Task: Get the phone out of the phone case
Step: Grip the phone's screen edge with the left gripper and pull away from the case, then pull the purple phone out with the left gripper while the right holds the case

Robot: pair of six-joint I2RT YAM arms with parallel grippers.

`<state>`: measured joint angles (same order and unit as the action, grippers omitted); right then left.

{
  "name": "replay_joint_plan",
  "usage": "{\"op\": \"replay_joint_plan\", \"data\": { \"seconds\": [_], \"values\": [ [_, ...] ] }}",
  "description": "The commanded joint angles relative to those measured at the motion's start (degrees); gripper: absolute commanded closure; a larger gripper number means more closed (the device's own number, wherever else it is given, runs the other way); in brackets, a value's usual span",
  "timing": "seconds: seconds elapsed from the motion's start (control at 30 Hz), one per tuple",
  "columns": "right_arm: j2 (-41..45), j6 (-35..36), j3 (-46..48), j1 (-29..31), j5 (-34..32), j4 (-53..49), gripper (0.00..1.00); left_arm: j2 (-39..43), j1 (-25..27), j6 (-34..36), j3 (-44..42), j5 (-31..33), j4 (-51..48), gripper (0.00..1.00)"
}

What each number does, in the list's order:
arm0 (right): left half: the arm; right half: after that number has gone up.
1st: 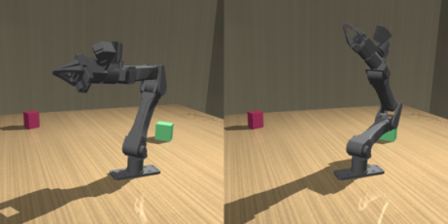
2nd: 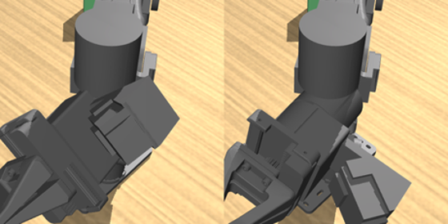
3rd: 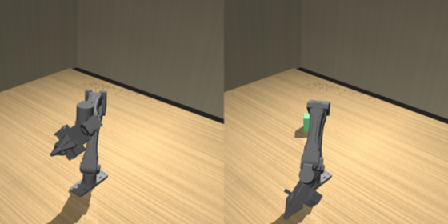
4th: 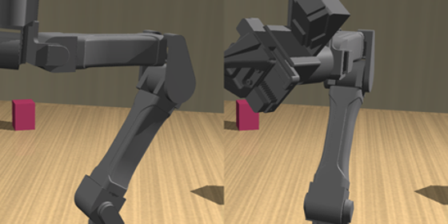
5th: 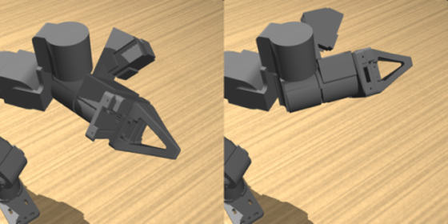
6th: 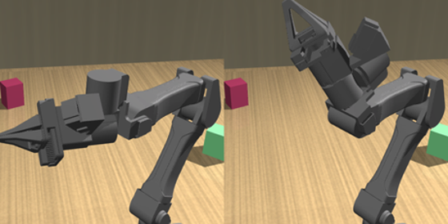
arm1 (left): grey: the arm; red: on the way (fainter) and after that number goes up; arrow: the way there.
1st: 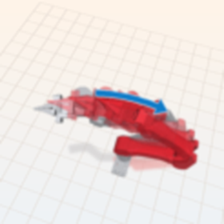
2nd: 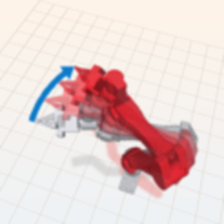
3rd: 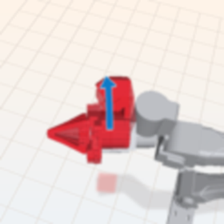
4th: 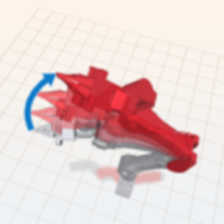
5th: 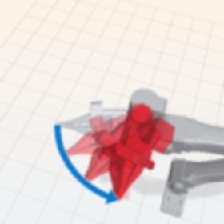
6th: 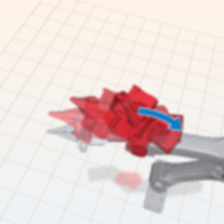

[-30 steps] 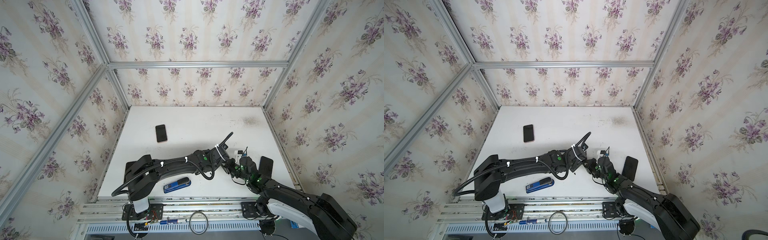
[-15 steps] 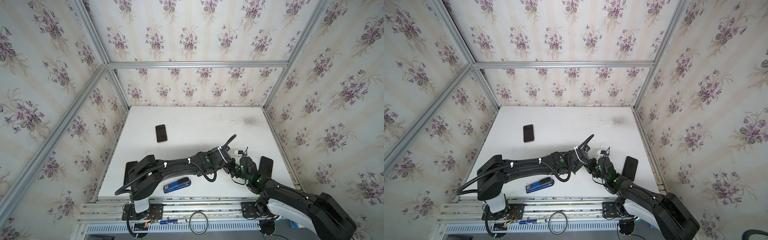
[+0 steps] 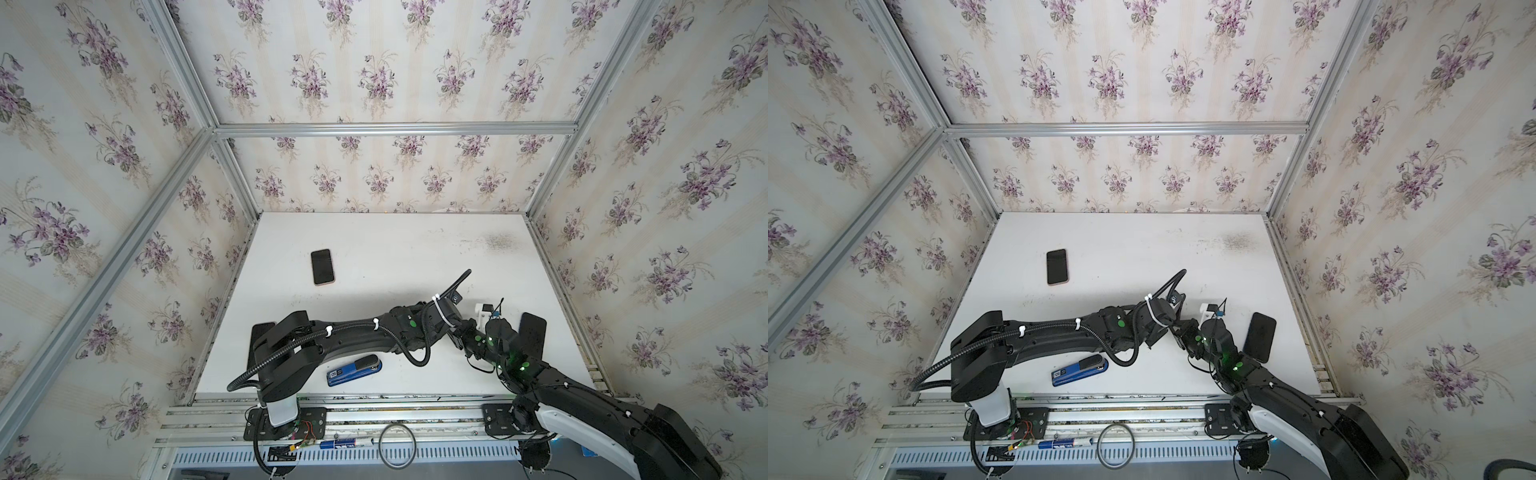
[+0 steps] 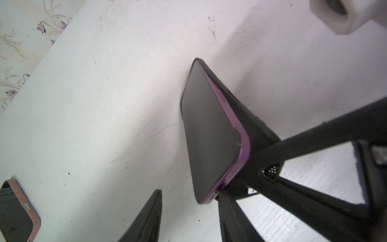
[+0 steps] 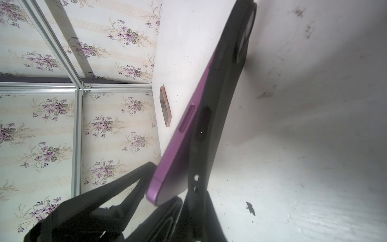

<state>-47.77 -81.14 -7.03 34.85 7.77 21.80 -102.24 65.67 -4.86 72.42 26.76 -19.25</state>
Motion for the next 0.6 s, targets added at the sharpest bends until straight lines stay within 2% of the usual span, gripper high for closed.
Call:
{"op": "replay_joint_plan", "data": {
  "seconds": [0.0,0.57],
  "values": [
    [1.4,-1.3,-0.4,0.2,4.0,0.6,1.0,0.7,0.0,1.3,-0.5,1.9,3.7,0.53],
    [0.3,-4.3,0.2,0.1,5.6,0.8,1.0,-0.7,0.5,3.5,-0.2,-4.3,6.1,0.49]
  ]
}}
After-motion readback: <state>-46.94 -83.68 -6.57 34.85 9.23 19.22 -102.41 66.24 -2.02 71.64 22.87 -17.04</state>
